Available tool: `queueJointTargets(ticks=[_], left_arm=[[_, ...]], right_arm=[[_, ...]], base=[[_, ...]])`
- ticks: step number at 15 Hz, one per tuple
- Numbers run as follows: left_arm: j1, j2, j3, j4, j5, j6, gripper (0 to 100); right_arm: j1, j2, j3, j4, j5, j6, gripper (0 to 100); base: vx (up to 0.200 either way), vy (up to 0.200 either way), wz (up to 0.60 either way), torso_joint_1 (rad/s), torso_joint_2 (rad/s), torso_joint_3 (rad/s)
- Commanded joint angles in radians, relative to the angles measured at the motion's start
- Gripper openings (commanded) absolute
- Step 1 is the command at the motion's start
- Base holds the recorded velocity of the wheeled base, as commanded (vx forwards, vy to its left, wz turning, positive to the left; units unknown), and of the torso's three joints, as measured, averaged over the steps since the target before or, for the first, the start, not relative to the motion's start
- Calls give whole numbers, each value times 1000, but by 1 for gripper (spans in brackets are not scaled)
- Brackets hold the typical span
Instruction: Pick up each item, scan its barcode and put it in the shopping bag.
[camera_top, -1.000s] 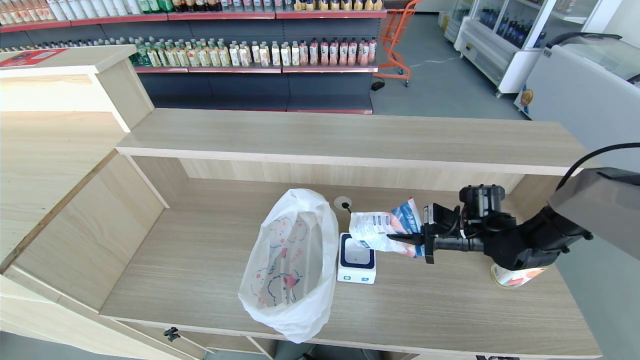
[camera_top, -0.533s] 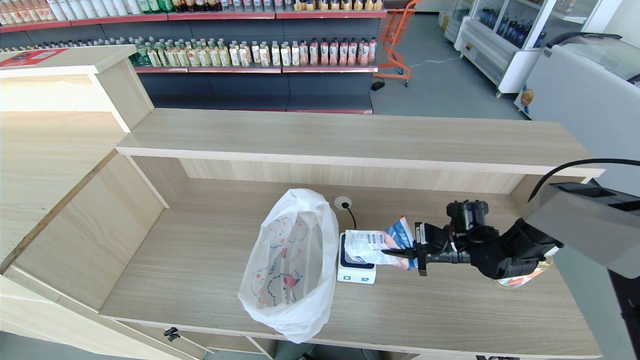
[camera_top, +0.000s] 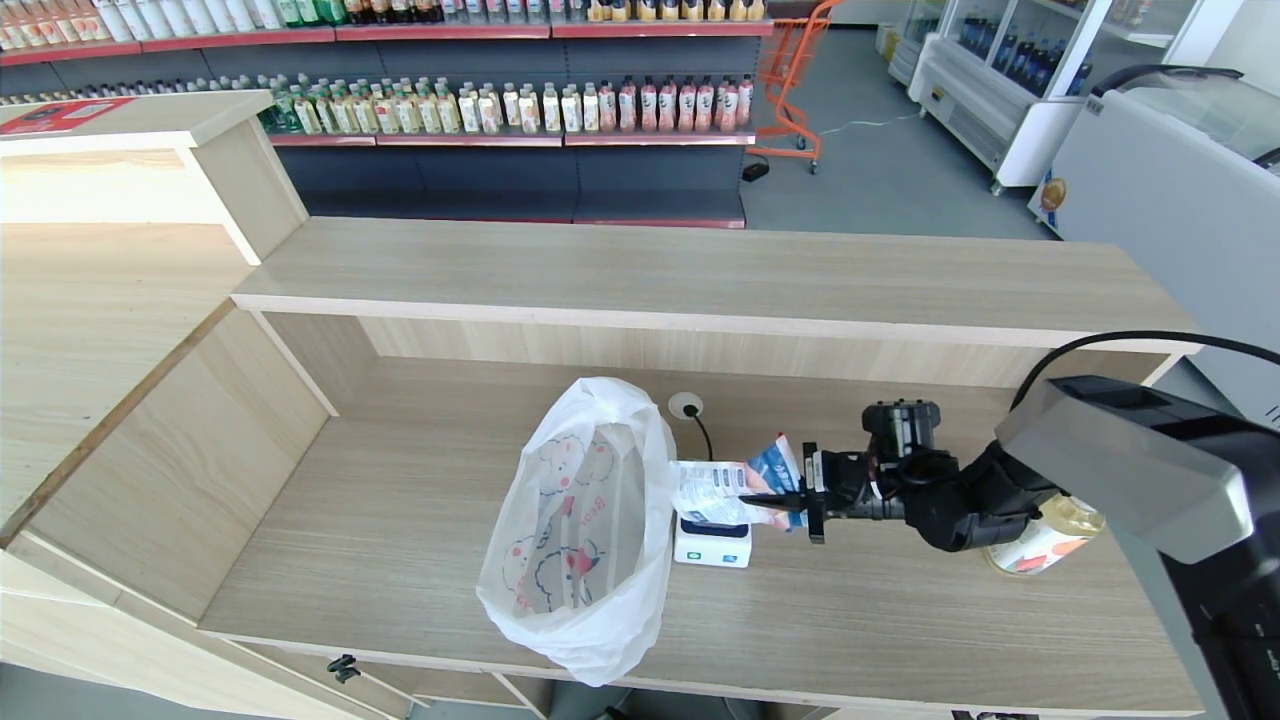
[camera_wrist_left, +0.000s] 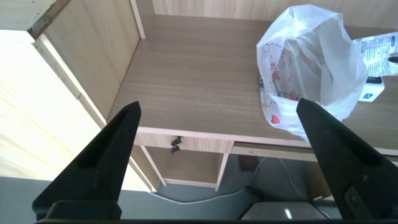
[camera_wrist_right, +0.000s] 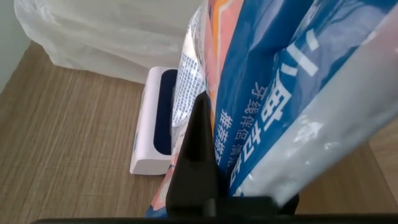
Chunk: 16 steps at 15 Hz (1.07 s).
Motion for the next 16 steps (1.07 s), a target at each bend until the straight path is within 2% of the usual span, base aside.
queueJointTargets(ticks=[1,5,6,8,9,10,11,13,14,16], left_arm=[[0,1,0,0,0,0,100],[0,1,0,0,0,0,100],[0,1,0,0,0,0,100],[0,1,0,0,0,0,100],[0,1,0,0,0,0,100],[0,1,0,0,0,0,100],[0,1,0,0,0,0,100],[0,1,0,0,0,0,100],[0,1,0,0,0,0,100],[0,1,0,0,0,0,100]], right_arm=[[-6,6,-10,0,-1,2,0],[-30,-36,7,10,8,42,0],[-44,-95,47,11,19,125,0],[-105,-304,235,11,19,343,0],[-115,-345,267,11,19,381,0],[-150,-513,389,10,17,579,0],[-181,-727,499,8,8,884,0],[-187,-950,583,11,-62,1231,0],[-187,-1031,617,13,-105,1335,0],[-188,-1105,672,14,-135,1375,0]], base=[[0,0,0,0,0,0],[0,0,0,0,0,0],[0,0,0,0,0,0],[0,0,0,0,0,0],[0,0,0,0,0,0],[0,0,0,0,0,0],[0,0,0,0,0,0],[0,0,0,0,0,0],[0,0,0,0,0,0],[0,0,0,0,0,0]])
